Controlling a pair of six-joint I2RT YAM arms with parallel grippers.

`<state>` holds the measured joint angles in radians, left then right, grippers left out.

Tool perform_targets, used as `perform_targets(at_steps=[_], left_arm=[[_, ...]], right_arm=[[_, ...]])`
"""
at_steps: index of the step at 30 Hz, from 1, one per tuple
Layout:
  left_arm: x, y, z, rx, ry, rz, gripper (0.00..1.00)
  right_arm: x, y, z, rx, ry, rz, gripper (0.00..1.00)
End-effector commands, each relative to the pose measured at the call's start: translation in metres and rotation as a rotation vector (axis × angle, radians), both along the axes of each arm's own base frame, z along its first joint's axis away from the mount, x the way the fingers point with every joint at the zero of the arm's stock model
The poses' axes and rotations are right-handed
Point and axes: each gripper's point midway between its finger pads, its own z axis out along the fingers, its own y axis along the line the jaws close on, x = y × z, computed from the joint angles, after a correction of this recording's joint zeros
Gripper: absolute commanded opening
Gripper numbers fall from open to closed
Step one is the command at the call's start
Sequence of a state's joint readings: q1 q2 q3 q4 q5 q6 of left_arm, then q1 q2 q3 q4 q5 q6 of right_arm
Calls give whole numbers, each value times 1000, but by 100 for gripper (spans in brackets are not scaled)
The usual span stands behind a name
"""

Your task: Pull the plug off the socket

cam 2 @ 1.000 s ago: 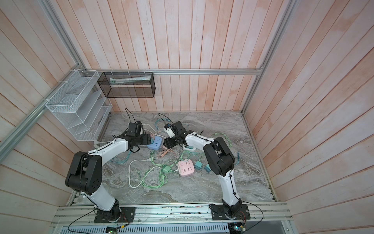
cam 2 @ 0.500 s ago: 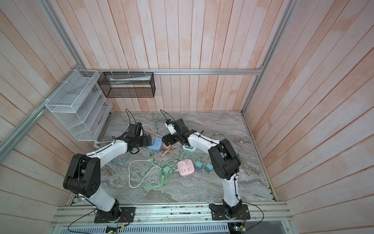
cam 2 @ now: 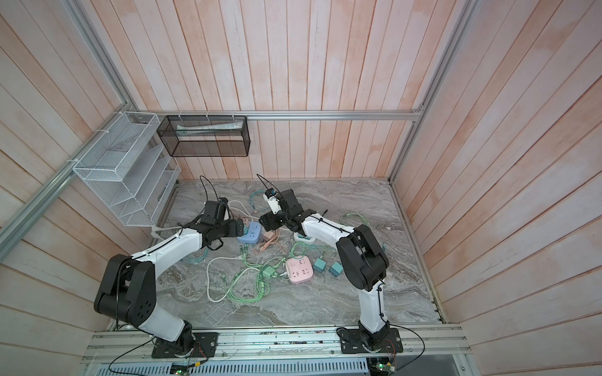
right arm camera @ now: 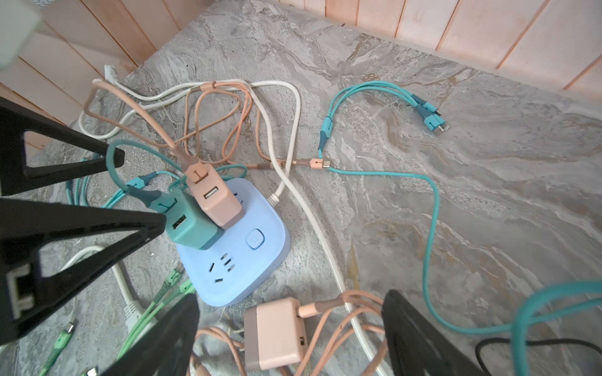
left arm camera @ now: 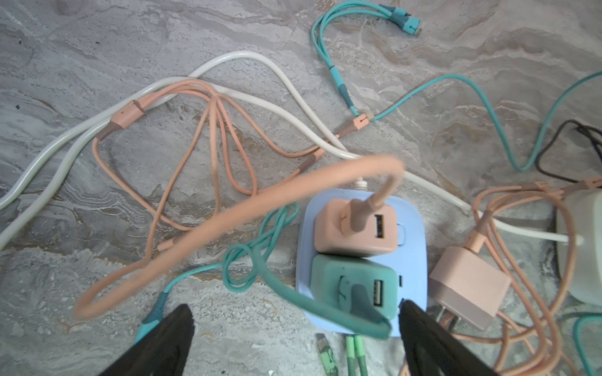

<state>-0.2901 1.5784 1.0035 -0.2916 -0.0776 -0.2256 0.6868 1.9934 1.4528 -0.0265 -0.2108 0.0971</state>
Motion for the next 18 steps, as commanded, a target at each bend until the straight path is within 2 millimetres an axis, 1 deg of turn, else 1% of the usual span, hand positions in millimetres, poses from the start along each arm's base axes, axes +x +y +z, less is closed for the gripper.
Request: perform_targets(at_steps=[1,3,5,6,9,12,13,15,18], left_arm=[[-7,-12,4,-13,-16,-61,100],[-11,-16,0,-19,-6,-83,100],[-14,-20,-6,-21,8,-97,99],[-15,-21,-8,-23,17,-102,98],[-16,-25,-17,-26,47,-112,94],[-16,-28,-23,-26,54,-120,93],[-15,-28,-24,-29,55,-121,93],[-13,-30,-27,-27,58,-124,91],[-8,-31,-30,-19,65,-129,88]], right_arm=[[0,15,-6,9,6,47,79],[-1,19,-9,17,14,64,68],[0,23,-12,23,26,74,49],[0,25,-14,23,38,79,42],[0,31,-24,13,79,96,41],[0,36,-29,19,113,105,40],[1,37,-30,23,119,105,39],[2,40,-35,30,141,98,33],[3,45,-41,29,176,105,29]])
